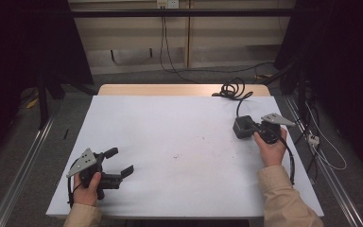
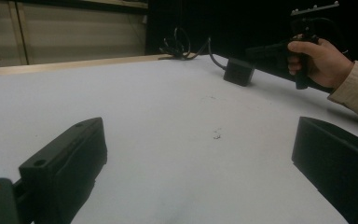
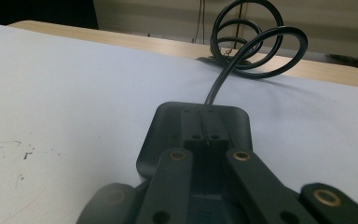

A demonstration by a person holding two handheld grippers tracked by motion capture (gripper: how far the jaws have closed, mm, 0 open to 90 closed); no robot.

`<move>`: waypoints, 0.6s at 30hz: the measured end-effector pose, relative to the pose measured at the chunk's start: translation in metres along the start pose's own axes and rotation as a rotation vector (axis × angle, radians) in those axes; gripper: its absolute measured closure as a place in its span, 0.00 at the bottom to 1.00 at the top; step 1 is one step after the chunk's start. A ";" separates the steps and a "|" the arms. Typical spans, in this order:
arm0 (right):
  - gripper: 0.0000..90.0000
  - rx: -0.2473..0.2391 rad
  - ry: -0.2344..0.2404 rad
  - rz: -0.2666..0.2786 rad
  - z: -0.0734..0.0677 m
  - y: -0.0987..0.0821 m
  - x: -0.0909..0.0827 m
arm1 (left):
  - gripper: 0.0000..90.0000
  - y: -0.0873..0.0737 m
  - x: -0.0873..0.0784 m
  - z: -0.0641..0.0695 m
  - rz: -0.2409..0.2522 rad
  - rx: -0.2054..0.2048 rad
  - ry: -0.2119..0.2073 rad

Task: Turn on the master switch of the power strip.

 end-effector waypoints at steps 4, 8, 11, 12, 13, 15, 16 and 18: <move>1.00 -0.001 -0.003 -0.002 0.000 0.000 0.000 | 0.03 0.000 0.000 0.000 -0.001 0.001 0.000; 1.00 -0.007 -0.007 -0.001 0.000 0.000 0.000 | 0.03 0.000 0.000 0.000 0.000 0.000 0.002; 1.00 -0.004 -0.008 -0.005 0.000 -0.001 0.000 | 0.03 0.000 0.000 0.000 -0.002 0.002 0.001; 1.00 -0.009 -0.008 -0.003 -0.001 -0.001 0.000 | 0.03 0.000 0.000 0.000 -0.002 0.003 0.001; 1.00 -0.011 -0.012 -0.006 -0.001 -0.001 0.000 | 0.03 0.000 0.000 0.000 -0.002 0.002 0.001; 1.00 -0.013 -0.014 0.000 -0.001 -0.001 0.000 | 0.03 0.000 0.000 0.000 -0.002 0.002 0.002; 1.00 -0.012 -0.012 0.002 -0.001 -0.001 0.000 | 0.03 0.000 0.000 0.000 -0.001 0.001 0.002; 1.00 -0.022 -0.015 0.001 -0.001 -0.001 0.000 | 0.03 0.000 -0.001 -0.001 0.001 -0.001 0.003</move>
Point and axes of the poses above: each handheld gripper's, and its own axes: x roughly forward along the jaws, y roughly out of its top, z roughly to its right, the point moved 10 cm from there along x, roughly forward along the jaws, and after that the axes turned 1 degree about -y, right-handed, at the moved point
